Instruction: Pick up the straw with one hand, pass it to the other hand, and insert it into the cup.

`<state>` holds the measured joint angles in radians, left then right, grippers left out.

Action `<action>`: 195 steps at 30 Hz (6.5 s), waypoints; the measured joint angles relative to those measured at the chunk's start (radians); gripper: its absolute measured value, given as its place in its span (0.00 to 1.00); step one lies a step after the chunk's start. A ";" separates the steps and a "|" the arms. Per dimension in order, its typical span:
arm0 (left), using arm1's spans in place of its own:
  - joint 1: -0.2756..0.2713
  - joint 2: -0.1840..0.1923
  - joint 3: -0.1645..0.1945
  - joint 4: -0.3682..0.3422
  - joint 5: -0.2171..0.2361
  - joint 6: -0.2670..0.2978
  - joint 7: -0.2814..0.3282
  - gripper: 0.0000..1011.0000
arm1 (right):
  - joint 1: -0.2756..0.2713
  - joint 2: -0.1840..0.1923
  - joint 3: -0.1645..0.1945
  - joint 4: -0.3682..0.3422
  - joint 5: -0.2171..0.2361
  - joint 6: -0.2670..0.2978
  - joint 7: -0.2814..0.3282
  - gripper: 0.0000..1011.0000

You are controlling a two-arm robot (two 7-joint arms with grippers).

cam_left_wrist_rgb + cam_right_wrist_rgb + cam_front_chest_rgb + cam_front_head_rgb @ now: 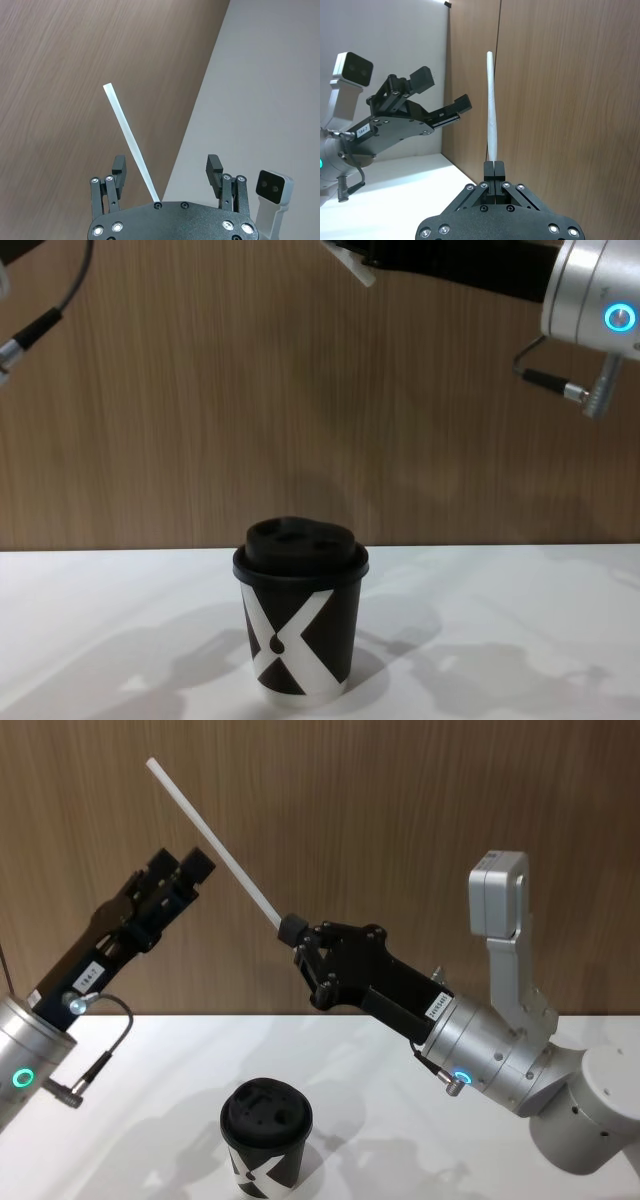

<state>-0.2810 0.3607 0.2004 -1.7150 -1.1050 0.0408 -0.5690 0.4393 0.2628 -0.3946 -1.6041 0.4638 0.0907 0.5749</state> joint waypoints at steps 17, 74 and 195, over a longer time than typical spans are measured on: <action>-0.073 -0.027 0.048 0.073 -0.033 0.022 0.012 0.99 | 0.000 0.000 0.000 0.000 0.000 0.000 0.000 0.01; -0.155 -0.030 0.129 0.125 -0.033 0.006 0.117 0.08 | 0.000 0.000 0.000 0.000 0.000 0.000 0.000 0.01; -0.171 0.148 0.317 0.114 0.182 0.096 0.109 0.01 | -0.152 0.177 0.062 -0.162 0.005 0.077 -0.083 0.99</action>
<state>-0.4525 0.5089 0.5176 -1.6005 -0.9227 0.1364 -0.4603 0.2870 0.4402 -0.3328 -1.7661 0.4684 0.1680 0.4917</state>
